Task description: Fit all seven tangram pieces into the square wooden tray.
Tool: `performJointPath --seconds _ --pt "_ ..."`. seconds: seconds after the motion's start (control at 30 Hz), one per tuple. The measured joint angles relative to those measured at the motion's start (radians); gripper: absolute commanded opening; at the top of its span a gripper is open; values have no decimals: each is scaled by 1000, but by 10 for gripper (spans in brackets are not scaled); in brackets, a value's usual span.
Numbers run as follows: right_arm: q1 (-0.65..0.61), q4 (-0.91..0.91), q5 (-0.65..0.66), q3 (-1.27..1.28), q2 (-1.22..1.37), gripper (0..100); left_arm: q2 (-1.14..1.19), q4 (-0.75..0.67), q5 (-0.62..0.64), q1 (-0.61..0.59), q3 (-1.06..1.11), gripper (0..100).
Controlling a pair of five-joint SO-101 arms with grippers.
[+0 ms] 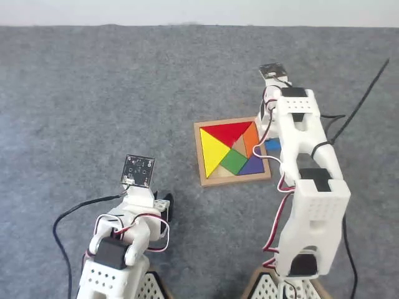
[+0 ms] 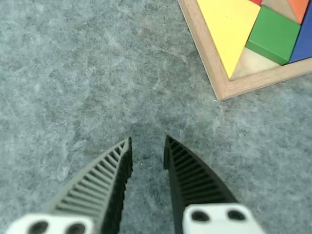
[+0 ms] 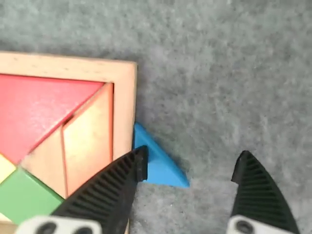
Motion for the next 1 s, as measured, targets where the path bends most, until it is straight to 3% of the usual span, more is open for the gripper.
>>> performJointPath --seconds 0.53,0.83,1.0 --pt "3 118 -2 14 -8 292 0 0 0 0 0 105" --pt "169 92 0 199 -130 292 0 0 0 0 0 105" --pt "166 34 41 338 -241 292 0 0 0 0 0 105"
